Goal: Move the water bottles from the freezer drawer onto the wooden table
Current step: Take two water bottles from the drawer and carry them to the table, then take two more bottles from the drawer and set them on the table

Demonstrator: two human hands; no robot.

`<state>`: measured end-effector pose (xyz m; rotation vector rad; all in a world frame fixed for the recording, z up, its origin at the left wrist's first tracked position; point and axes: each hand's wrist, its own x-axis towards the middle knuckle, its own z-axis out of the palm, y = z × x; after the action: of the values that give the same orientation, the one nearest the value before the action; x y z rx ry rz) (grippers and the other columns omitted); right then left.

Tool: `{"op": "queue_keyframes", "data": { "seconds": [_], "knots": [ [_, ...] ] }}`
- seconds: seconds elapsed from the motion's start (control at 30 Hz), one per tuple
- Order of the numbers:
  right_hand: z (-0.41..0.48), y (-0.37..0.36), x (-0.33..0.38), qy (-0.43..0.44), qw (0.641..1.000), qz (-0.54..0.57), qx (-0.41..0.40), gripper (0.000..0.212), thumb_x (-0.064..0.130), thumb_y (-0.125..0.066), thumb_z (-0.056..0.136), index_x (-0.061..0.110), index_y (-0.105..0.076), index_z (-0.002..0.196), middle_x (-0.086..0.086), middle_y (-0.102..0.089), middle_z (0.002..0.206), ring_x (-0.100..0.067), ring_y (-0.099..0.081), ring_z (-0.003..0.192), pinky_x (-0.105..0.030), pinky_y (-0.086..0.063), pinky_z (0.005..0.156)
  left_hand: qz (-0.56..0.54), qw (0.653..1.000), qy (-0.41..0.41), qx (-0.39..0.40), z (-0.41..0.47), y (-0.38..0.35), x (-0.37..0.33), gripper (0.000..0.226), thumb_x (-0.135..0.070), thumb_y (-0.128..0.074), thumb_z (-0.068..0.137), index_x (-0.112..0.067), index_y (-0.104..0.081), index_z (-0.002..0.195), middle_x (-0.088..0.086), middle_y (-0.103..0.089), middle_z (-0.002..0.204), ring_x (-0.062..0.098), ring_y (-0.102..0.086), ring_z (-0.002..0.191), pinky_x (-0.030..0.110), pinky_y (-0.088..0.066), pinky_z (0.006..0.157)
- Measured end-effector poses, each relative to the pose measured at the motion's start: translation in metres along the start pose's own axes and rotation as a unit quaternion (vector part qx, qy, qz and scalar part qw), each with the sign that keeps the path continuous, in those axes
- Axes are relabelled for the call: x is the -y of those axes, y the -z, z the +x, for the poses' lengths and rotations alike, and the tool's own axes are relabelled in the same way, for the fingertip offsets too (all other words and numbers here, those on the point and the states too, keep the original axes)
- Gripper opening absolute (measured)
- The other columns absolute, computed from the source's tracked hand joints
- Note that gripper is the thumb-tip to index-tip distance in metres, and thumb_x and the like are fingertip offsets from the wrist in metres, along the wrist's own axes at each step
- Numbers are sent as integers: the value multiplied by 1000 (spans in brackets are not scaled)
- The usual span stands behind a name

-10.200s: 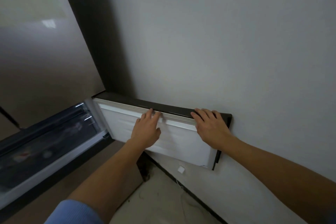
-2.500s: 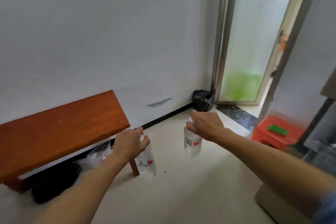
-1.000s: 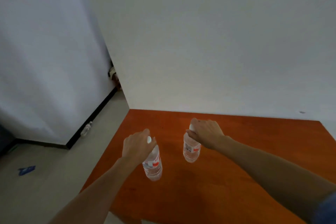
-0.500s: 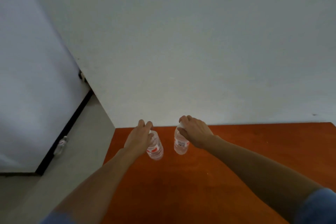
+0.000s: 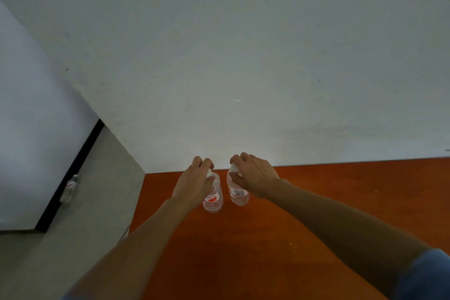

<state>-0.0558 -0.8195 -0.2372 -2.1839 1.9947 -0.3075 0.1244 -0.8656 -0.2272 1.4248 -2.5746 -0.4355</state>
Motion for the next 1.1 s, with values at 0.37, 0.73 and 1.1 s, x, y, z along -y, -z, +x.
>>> {"op": "queue_keyframes", "data": {
  "seconds": [0.37,0.73,1.1],
  "knots": [
    [-56,32,29,-105,990,-91,-26,53,40,-49,97,18,-32,142,-9,-47,134,-21,-52,112,-35,-54,83,46,991,-117,-49,-26,36,3,29,-32,-49,96,-15,-52,120,3,-50,123,15,-51,108,27,-47,91],
    [-273,113,29,-302,928,-210,-60,40,42,-43,98,15,-51,127,-6,-53,124,-24,-54,111,-35,-49,74,44,931,-361,7,-82,43,-158,17,-28,-48,95,-16,-60,98,0,-59,94,14,-55,76,27,-46,66],
    [-620,137,64,-561,795,-213,-85,39,39,-43,99,15,-52,129,-6,-57,122,-24,-58,105,-34,-50,80,40,790,-607,70,-271,-32,-412,18,-31,-48,93,-17,-58,98,0,-56,96,21,-59,84,32,-48,69]
  ]
}}
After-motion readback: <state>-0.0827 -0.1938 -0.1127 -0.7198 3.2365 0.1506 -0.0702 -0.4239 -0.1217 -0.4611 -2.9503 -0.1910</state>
